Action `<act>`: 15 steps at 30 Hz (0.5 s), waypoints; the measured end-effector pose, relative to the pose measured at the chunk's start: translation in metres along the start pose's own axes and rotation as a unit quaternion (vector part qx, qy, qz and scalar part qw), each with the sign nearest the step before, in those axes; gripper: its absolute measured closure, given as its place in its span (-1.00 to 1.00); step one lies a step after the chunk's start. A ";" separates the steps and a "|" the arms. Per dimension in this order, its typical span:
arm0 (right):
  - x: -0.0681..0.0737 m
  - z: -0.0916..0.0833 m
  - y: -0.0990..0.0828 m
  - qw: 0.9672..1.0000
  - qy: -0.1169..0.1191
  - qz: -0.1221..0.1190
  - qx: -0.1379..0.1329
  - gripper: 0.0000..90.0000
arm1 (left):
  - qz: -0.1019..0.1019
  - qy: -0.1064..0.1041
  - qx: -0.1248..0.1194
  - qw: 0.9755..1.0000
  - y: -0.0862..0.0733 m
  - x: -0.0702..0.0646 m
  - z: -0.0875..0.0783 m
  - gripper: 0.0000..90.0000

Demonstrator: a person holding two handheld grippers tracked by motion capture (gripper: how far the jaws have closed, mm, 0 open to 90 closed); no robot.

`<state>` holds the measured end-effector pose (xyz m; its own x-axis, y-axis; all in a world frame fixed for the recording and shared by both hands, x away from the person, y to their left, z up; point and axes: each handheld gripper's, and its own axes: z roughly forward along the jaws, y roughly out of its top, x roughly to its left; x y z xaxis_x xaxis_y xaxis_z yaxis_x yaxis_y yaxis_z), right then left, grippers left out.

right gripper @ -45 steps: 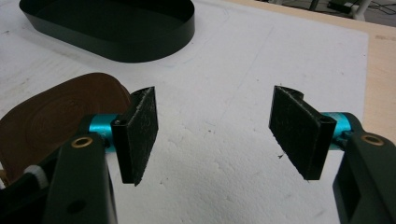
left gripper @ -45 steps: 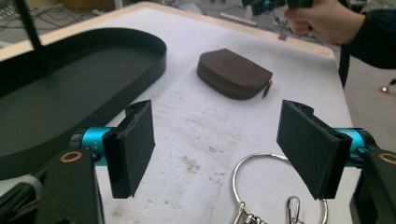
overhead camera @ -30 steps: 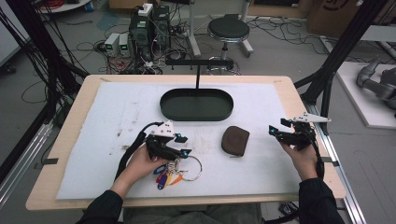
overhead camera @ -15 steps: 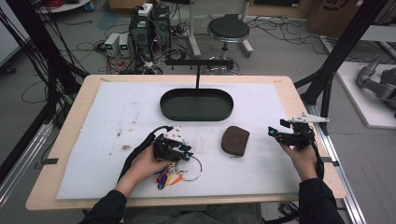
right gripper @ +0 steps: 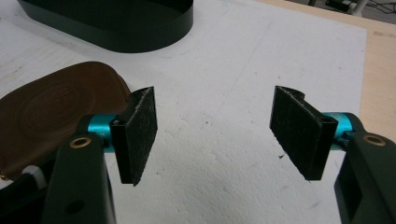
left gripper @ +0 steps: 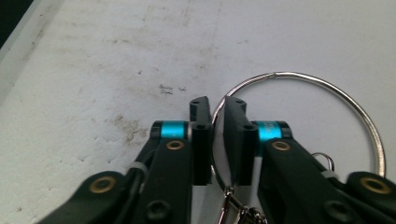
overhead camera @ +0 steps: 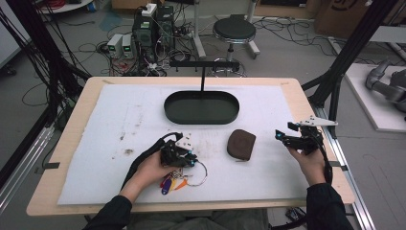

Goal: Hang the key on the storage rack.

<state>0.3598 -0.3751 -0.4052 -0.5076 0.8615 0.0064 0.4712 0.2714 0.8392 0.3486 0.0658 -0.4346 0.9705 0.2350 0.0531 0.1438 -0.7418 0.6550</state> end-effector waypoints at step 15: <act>0.000 0.000 0.001 1.000 0.001 -0.004 -0.001 -0.27 | -0.009 0.045 -0.056 0.997 0.000 0.004 -0.023 0.92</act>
<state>0.3601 -0.3744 -0.4050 -0.5121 0.8589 0.0007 0.4662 0.2773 0.8401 0.3483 0.0808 -0.4169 0.9462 0.3061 0.1049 0.1328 -0.6629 0.7369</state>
